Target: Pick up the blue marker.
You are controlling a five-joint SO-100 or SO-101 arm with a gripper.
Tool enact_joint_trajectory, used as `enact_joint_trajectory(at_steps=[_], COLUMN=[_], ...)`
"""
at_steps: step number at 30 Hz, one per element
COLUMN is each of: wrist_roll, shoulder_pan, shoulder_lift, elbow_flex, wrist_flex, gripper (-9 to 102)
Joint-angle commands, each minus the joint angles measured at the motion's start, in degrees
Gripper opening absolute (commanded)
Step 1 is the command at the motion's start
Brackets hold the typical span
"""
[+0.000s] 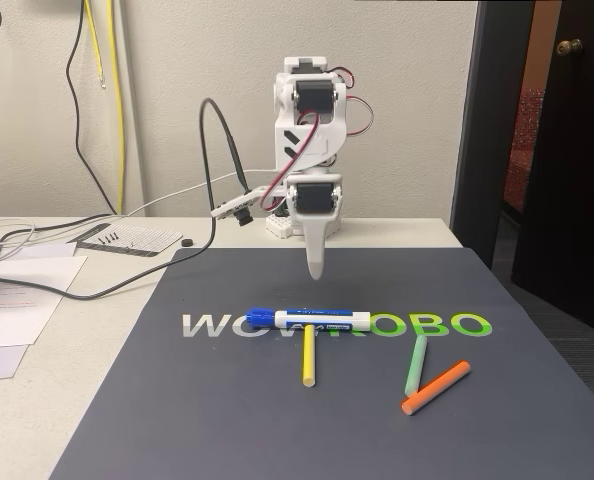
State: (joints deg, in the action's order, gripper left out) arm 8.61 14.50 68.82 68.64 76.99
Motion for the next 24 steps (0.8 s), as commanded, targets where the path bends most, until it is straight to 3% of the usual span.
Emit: enact_joint_trajectory(at_steps=[1, 8, 24], wrist_roll=[0.4, 0.1, 0.1], shoulder_pan=[-0.4, -0.4, 0.5], shoulder_lift=[0.0, -3.5, -9.7], elbow_flex=[-2.5, -2.5, -6.1], wrist_flex=[1.4, 1.5, -1.3], gripper=[6, 15, 16])
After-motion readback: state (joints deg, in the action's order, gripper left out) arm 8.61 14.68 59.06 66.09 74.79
